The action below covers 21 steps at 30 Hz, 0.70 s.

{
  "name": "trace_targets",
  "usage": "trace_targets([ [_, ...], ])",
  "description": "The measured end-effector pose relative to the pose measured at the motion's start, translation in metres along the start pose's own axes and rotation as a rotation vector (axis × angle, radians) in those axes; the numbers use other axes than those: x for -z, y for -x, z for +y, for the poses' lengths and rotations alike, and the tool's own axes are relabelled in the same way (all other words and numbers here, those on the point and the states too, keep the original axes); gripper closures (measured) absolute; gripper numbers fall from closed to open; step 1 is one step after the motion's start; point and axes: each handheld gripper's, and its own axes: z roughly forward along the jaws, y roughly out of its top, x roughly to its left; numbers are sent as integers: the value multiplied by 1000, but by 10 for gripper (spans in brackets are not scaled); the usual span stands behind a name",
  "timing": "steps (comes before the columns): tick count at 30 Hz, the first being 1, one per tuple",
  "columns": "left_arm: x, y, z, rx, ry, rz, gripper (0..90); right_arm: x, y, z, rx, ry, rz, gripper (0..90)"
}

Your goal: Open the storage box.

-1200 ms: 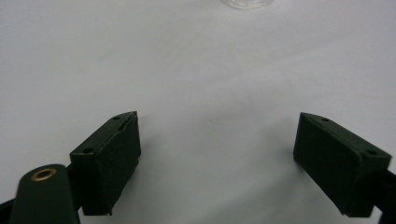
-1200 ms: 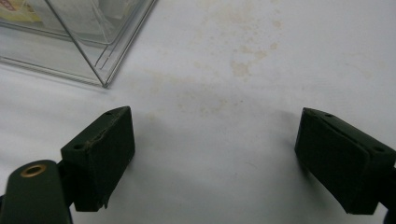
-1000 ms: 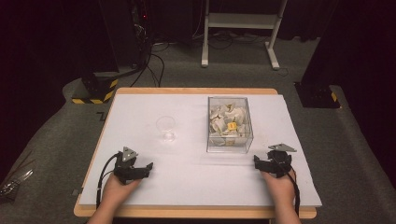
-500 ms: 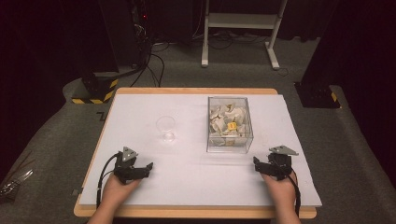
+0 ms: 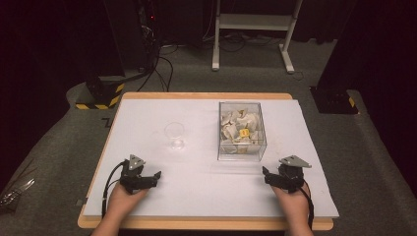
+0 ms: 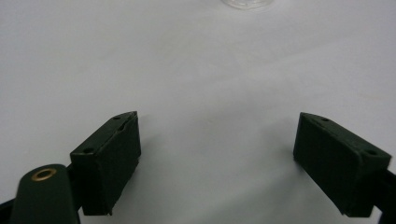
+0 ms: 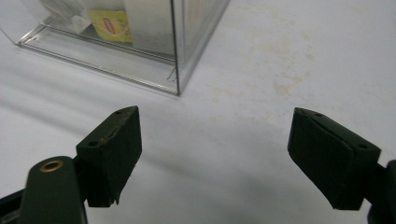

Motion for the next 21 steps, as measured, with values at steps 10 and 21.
trace_targets([
  [10,0,0,0,0,-1,1,153,2,-13,1,19,18,37,196],
  [21,0,0,0,-3,-4,1,152,1,-23,2,31,34,74,193],
])
